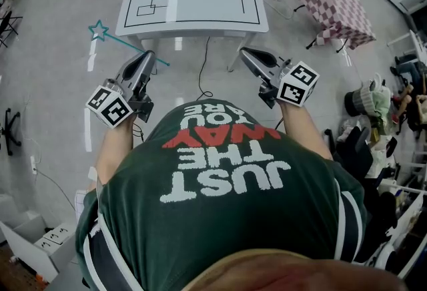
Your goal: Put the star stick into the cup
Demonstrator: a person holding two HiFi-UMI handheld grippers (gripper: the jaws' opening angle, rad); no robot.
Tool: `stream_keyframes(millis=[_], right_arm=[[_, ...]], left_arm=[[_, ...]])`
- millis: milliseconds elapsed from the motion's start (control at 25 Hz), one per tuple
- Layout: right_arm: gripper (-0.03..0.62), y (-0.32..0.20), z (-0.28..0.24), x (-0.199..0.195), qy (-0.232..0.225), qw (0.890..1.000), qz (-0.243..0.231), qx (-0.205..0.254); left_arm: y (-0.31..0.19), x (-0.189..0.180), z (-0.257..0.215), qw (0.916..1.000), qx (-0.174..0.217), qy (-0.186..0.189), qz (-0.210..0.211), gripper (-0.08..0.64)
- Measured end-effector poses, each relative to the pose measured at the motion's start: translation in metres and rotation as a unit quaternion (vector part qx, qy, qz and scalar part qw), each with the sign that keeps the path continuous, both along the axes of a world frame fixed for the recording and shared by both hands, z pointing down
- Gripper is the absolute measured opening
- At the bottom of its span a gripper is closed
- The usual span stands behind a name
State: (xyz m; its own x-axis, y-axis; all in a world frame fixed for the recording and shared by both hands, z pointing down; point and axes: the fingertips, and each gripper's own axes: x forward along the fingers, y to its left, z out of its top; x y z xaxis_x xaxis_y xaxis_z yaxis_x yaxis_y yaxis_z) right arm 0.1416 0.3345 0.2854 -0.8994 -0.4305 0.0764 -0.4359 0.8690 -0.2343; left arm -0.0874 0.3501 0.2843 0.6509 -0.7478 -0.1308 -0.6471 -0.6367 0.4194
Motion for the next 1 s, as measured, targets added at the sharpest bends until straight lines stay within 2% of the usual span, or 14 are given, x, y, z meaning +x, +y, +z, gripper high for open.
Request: stream_keyframes(millis=[400,560,720,1000], right_arm=[[0.034,0.015,0.007,0.070,0.004,1.000,-0.023,-0.005],[0.034,0.001,0.014,0.089,0.001,0.999,-0.034,-0.008],[0.034,0.001,0.017,0.096,-0.003,0.999,-0.040,-0.010],[0.034,-0.015,0.020,0.093,0.001,0.999,-0.036,-0.011]], left_arm=[[0.012,0.080,0.004,0.9999,-0.010,-0.002,-0.008,0.011],[0.001,0.107,0.011,0.9997,-0.021,-0.004,-0.008,0.011],[0.002,0.117,0.014,0.9996,-0.025,-0.010,-0.007,0.011],[-0.016,0.115,0.014,0.9997,-0.022,-0.012,0.000,0.011]])
